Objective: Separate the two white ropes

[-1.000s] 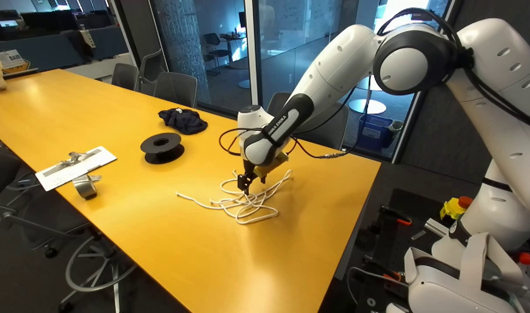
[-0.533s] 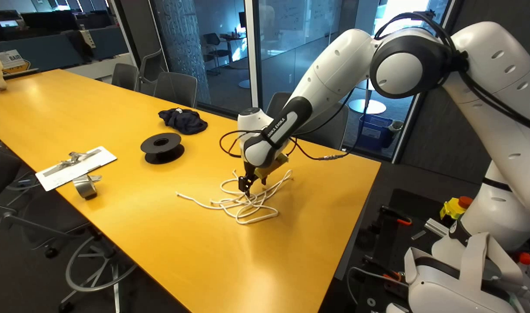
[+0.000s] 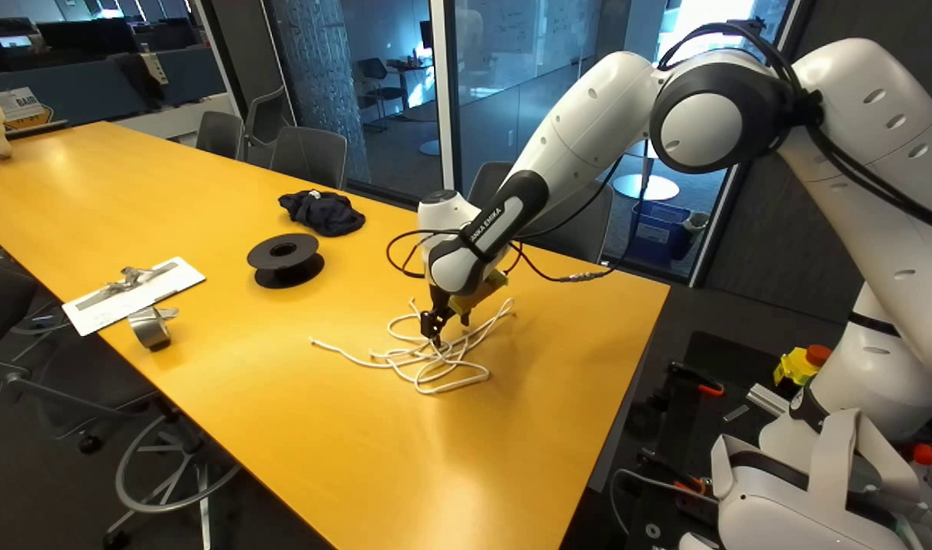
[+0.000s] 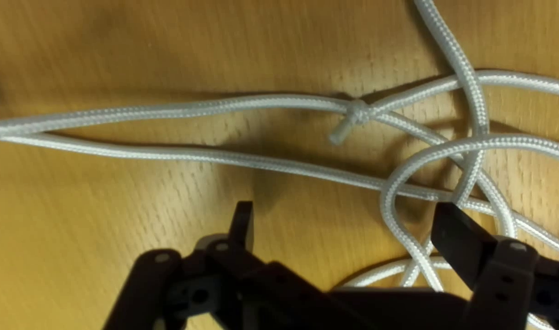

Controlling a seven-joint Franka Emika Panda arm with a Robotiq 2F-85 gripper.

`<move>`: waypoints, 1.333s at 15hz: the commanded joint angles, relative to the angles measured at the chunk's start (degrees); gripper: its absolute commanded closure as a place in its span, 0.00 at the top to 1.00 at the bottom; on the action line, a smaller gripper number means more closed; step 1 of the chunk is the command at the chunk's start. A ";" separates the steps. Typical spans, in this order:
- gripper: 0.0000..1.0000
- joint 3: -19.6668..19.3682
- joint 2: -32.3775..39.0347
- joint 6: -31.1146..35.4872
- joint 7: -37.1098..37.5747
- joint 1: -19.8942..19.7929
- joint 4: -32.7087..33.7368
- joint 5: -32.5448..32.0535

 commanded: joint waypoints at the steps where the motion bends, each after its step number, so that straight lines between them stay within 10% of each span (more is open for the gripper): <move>1: 1.00 -0.49 0.79 -1.20 -0.91 0.25 1.80 0.37; 5: 1.00 -1.05 0.82 -1.24 -0.83 0.64 1.70 -0.30; 6: 0.75 -1.05 0.87 -1.64 -1.11 0.62 1.79 -0.42; 15: 0.11 -1.12 1.28 -3.93 -2.04 0.46 3.19 -0.54; 20: 0.02 -1.07 1.40 -5.35 -2.50 0.28 3.65 -0.55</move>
